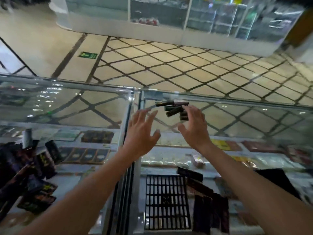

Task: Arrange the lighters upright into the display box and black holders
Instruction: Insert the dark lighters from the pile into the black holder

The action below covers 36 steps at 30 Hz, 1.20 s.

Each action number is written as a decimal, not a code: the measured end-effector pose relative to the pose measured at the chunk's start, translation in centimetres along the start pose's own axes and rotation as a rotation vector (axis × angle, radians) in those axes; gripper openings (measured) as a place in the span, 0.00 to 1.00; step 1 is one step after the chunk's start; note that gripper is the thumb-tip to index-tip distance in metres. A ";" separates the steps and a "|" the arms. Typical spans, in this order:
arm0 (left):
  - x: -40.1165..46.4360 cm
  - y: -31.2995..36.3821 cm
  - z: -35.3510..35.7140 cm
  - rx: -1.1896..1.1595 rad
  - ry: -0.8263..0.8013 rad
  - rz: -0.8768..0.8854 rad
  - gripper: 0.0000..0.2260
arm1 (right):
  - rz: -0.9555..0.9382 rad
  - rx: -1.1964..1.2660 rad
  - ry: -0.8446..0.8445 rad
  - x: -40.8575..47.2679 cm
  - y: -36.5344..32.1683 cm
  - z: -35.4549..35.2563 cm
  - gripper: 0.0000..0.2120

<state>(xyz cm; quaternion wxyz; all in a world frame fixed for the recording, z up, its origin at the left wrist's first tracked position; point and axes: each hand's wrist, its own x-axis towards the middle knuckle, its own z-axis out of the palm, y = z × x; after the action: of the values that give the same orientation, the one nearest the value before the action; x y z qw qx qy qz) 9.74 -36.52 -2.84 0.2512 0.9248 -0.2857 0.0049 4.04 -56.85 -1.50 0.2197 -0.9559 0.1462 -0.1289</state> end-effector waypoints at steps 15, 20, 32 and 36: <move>15.6 1.8 8.2 0.279 -0.134 0.341 0.25 | -0.054 -0.235 -0.074 8.6 7.0 4.1 0.27; 14.2 1.0 7.3 0.237 -0.159 0.328 0.23 | -0.038 -0.171 -0.108 7.8 5.4 4.2 0.27; -2.2 -8.7 -3.0 0.175 -0.200 -0.080 0.23 | -0.183 0.093 -0.282 -0.5 -10.8 11.2 0.26; -7.7 -11.7 -5.9 0.145 -0.145 -0.172 0.25 | -0.258 0.214 -0.302 -3.6 -16.6 12.8 0.25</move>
<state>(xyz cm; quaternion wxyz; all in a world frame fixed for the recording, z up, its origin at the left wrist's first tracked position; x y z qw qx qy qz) 10.28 -21.41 -4.25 0.1618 0.9595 -0.2219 -0.0629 8.38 -36.49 -5.69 0.3209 -0.9464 -0.0264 -0.0261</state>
